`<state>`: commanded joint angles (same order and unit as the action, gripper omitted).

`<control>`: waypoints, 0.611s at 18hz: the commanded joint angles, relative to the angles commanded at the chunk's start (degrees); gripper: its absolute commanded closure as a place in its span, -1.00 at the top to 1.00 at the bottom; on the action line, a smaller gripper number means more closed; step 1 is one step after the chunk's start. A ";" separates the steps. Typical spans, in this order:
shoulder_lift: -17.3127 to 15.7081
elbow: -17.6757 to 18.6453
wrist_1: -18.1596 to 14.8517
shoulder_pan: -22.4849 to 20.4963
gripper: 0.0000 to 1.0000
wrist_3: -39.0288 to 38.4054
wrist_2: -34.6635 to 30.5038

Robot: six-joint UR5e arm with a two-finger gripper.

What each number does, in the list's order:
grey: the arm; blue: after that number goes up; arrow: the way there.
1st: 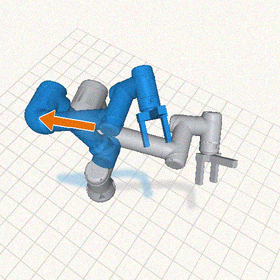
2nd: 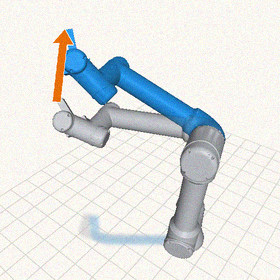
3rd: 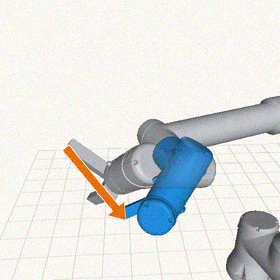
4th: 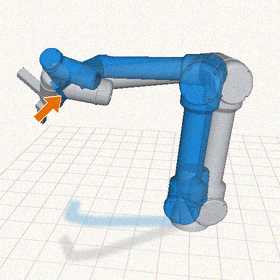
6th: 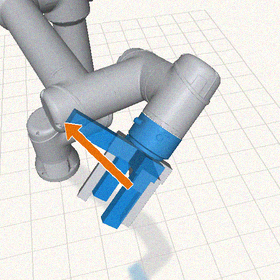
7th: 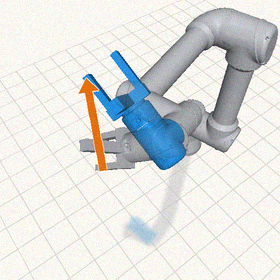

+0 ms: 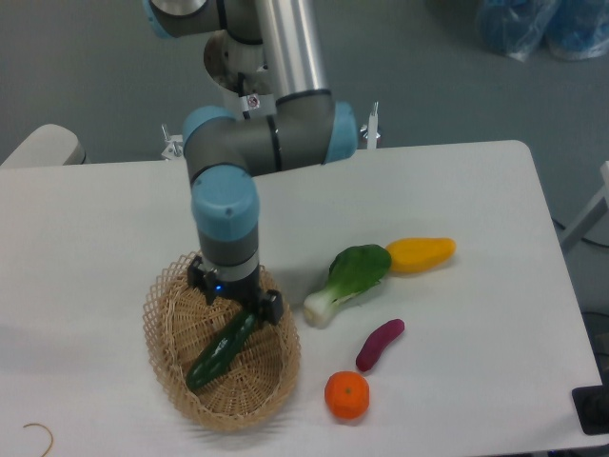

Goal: Pick up the cucumber from the basket
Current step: 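Lower the gripper onto the cucumber and close the fingers on it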

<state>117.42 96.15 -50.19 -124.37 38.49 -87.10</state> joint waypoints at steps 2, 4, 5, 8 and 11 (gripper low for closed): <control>0.53 -0.09 0.62 0.09 1.00 1.66 0.00; 0.71 0.35 0.62 0.18 1.00 2.46 0.00; 1.23 0.35 0.71 0.26 1.00 2.55 -0.09; 2.20 0.26 1.85 0.62 1.00 4.30 -0.44; 2.55 0.53 2.38 1.23 1.00 4.75 -2.11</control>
<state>119.97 96.68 -47.81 -123.14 43.24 -89.21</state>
